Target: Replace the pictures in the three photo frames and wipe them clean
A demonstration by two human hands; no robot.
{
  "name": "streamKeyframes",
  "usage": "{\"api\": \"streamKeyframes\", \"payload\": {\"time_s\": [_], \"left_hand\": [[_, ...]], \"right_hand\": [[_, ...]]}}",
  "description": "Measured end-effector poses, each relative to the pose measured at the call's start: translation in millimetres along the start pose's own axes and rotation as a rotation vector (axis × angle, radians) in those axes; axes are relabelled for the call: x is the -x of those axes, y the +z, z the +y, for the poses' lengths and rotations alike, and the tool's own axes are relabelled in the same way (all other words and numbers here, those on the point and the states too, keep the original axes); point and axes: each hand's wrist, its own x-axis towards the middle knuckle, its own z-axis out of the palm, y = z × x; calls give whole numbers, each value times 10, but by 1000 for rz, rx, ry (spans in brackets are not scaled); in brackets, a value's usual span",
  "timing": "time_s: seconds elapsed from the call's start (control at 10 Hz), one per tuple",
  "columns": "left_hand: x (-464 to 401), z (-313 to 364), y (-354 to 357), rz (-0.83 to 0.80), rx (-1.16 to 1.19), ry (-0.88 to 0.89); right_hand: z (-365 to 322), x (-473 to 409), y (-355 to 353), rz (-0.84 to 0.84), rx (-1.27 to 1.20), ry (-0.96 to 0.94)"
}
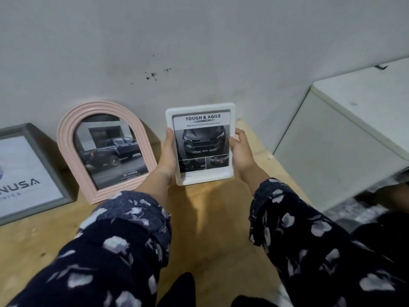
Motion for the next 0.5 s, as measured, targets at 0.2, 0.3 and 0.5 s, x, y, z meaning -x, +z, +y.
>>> {"api": "streamKeyframes", "payload": {"time_s": [0.2,0.3,0.5], "left_hand": [[41,-34,-54,24,-43,16],[86,-20,-131,46,-115,13],[370,-27,-434,39,-247,49]], "right_hand": [[56,84,0,-16,31,26],[-38,206,-2,-24,72,46],[-64,685,-17,28,272,95]]}}
